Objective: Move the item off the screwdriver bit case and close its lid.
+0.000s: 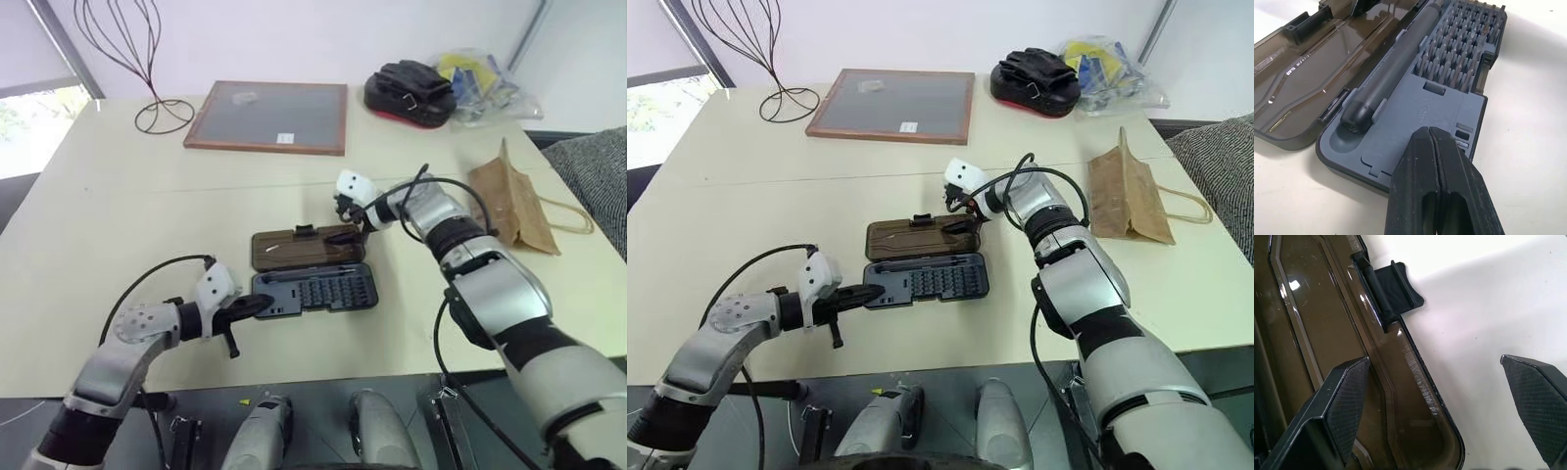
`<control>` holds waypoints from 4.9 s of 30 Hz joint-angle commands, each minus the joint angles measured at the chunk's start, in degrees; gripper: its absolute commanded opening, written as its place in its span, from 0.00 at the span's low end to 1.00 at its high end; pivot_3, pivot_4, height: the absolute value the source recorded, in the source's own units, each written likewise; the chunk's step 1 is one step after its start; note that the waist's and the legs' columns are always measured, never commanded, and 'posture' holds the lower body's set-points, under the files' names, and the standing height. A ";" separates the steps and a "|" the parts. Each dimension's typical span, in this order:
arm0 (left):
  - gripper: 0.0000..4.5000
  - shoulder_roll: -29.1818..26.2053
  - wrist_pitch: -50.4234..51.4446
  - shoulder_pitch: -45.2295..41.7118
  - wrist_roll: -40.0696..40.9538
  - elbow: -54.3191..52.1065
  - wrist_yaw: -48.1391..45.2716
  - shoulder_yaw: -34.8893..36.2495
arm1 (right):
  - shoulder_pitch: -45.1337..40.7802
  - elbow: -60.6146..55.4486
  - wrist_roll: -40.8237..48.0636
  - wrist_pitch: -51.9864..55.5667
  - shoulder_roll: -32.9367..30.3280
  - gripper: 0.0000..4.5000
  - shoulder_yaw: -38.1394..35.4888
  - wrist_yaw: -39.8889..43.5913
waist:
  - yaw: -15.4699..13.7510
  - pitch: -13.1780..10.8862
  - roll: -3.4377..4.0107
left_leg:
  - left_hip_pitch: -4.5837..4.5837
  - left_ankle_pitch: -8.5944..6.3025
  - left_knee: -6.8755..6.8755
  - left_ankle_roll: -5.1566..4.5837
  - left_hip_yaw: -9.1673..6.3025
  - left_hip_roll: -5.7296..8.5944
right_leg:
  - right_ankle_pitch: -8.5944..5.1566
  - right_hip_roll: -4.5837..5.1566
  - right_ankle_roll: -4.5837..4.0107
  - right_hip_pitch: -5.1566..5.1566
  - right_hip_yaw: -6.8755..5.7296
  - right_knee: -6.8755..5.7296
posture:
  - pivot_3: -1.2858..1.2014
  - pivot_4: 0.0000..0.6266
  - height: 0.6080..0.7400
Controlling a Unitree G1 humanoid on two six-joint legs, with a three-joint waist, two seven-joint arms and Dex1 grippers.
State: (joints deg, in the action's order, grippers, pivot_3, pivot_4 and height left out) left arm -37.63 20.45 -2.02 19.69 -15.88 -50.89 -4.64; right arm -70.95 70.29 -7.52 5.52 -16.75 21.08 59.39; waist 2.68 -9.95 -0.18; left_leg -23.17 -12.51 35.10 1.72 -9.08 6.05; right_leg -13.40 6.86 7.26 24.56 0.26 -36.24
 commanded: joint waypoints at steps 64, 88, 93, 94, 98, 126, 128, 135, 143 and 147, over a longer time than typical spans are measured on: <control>0.00 1.16 0.66 3.44 -1.36 -3.88 6.84 1.68 | 0.50 5.33 -11.81 -4.63 4.46 0.99 -1.29 -1.98 | 0.79 0.12 -0.02 | 1.70 -0.30 -0.47 -0.01 0.91 -0.35 | -0.11 -0.24 -0.01 -1.15 0.80 0.05 | 0.52 0.24 0.95; 0.00 1.27 1.45 5.35 -1.27 -7.71 9.71 4.02 | 2.79 6.76 -10.19 3.40 7.03 0.01 -6.22 -1.58 | 1.33 0.27 -0.19 | 1.79 -0.38 -0.48 0.03 0.95 -0.52 | -0.17 -0.40 -0.10 -1.20 0.82 0.07 | 0.52 0.24 0.95; 0.00 1.24 2.34 5.65 -1.19 -8.75 9.98 4.56 | 2.88 6.55 -11.26 1.40 7.20 0.01 -5.05 -1.49 | 1.34 0.28 -0.20 | 1.79 -0.39 -0.48 0.03 0.96 -0.54 | -0.18 -0.42 -0.11 -1.20 0.82 0.08 | 0.52 0.24 0.95; 0.00 1.25 2.72 5.28 -1.13 -8.87 10.07 4.64 | 2.83 6.37 -11.76 0.30 7.09 0.01 -4.54 -1.46 | 1.35 0.28 -0.21 | 1.79 -0.39 -0.48 0.03 0.96 -0.54 | -0.18 -0.42 -0.12 -1.20 0.82 0.08 | 0.52 0.24 0.95; 0.00 1.38 4.11 3.42 -0.57 -9.01 10.31 5.27 | 2.53 5.64 -13.51 -4.26 6.49 0.01 -2.78 -1.39 | 1.38 0.28 -0.20 | 1.80 -0.40 -0.48 0.04 0.97 -0.56 | -0.18 -0.44 -0.12 -1.20 0.82 0.08 | 0.52 0.24 0.95; 0.00 2.15 4.58 -24.76 5.70 21.79 14.84 21.08 | 17.41 -51.38 -14.94 -13.53 -5.57 0.01 -1.13 -8.46 | 0.10 0.02 -0.35 | 0.61 -0.43 -0.10 0.25 0.99 -0.54 | -0.14 -0.45 -0.07 -0.07 0.84 -0.02 | 0.52 0.24 0.95; 0.00 2.02 3.43 -26.64 5.48 26.10 15.45 22.02 | 19.29 -55.49 -15.23 -11.71 -6.05 0.01 -0.91 -8.66 | -0.03 0.02 -0.36 | 0.61 -0.43 -0.10 0.24 1.01 -0.55 | -0.14 -0.46 -0.07 -0.06 0.84 -0.02 | 0.52 0.24 0.95; 0.00 1.98 -1.70 -31.49 2.81 39.31 14.85 21.59 | 22.66 -63.60 -15.53 -7.31 -6.56 0.01 -0.39 -9.37 | -0.14 0.02 -0.38 | 0.61 -0.43 -0.07 0.24 1.05 -0.54 | -0.13 -0.45 -0.07 -0.08 0.83 -0.01 | 0.52 0.24 0.95; 0.00 4.85 -3.61 -31.57 -0.06 45.36 4.04 13.38 | 22.47 -65.10 -15.62 -6.04 -6.72 0.01 -0.14 -10.60 | -0.25 0.02 -0.42 | 0.59 -0.43 -0.03 0.24 1.04 -0.53 | -0.12 -0.44 -0.06 -0.10 0.82 -0.02 | 0.52 0.24 0.95; 0.00 6.50 -3.51 -31.99 -0.71 45.59 0.15 10.63 | 22.74 -65.44 -15.73 -5.99 -6.92 0.01 0.02 -10.67 | -0.12 0.01 -0.43 | 0.59 -0.43 -0.03 0.24 1.05 -0.53 | -0.12 -0.44 -0.06 -0.09 0.82 -0.02 | 0.52 0.24 0.95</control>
State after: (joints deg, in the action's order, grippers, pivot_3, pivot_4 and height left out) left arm -30.96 17.82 -32.66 19.17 30.47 -48.93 6.33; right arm -47.43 8.07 -23.72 -0.27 -23.64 21.81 49.82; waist 2.56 -9.94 -0.61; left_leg -22.58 -12.94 35.07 1.96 -8.03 5.52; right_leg -13.52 6.41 7.20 24.47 1.08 -36.27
